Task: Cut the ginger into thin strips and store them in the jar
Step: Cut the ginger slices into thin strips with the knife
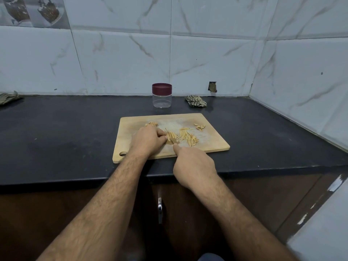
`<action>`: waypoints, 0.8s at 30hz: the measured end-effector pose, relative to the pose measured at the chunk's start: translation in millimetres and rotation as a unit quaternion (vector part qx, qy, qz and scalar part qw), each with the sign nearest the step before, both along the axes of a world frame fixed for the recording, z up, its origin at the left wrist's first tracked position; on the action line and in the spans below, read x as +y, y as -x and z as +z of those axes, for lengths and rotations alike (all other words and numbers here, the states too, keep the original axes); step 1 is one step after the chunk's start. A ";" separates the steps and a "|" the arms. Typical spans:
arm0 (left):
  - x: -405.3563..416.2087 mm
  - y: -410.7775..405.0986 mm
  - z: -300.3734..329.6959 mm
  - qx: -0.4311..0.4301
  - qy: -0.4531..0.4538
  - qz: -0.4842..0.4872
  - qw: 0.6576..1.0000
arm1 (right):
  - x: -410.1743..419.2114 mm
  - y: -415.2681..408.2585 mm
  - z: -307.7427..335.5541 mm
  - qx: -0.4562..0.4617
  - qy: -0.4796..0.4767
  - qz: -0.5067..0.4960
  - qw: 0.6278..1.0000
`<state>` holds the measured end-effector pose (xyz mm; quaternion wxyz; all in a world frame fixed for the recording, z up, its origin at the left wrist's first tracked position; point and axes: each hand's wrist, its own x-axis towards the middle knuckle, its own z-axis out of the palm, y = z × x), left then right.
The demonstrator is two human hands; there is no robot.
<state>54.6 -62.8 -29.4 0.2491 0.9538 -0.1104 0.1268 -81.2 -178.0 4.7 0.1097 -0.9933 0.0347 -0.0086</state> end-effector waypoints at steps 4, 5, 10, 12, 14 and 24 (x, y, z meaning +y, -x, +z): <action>0.0 -1.1 -1.2 -0.001 0.013 0.001 1.000 | -1.6 2.7 -0.5 -0.004 -0.021 -0.003 1.000; 0.3 -1.6 -1.5 -0.001 0.018 0.002 1.000 | -1.9 2.4 -0.4 -0.007 -0.027 -0.004 1.000; 0.9 -5.1 -4.6 -0.007 0.046 0.001 0.999 | -0.5 -5.2 3.0 -0.020 -0.055 -0.004 0.998; 1.2 -5.5 -5.3 -0.007 0.050 -0.001 0.999 | 0.3 -8.6 3.1 -0.026 -0.061 -0.001 0.998; 1.8 -5.5 -5.9 -0.006 0.051 -0.007 0.999 | 1.0 -12.4 3.3 -0.033 -0.061 0.000 0.998; 0.8 -3.4 -4.2 -0.017 0.047 -0.005 0.999 | 5.9 -24.9 1.6 -0.032 -0.065 -0.002 0.997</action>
